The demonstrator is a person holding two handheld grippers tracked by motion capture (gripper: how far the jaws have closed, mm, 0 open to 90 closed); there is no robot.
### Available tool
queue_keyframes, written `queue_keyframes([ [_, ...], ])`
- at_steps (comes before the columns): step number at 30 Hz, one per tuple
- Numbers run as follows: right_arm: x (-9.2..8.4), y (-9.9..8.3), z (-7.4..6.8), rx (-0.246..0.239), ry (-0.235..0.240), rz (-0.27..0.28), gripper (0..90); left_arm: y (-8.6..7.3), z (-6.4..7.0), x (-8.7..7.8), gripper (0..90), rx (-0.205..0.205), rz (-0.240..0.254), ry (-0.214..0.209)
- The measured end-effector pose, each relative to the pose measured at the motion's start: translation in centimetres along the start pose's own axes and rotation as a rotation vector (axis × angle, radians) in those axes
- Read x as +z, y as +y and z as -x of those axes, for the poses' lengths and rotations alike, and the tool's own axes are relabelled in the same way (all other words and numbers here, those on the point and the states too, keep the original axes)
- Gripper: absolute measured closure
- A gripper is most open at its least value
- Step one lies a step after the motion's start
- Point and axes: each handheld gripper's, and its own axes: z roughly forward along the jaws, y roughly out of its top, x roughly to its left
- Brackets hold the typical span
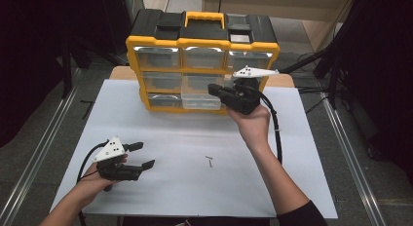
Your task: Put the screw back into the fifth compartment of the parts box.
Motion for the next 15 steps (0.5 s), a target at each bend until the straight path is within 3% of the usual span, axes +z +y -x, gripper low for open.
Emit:
queue_keyframes([
  [15, 1.5, 2.0, 0.5, -0.009, -0.053, 0.011, 89.0, 0.0, 0.0, -0.1, 24.1, -0.003, -0.001, -0.004],
])
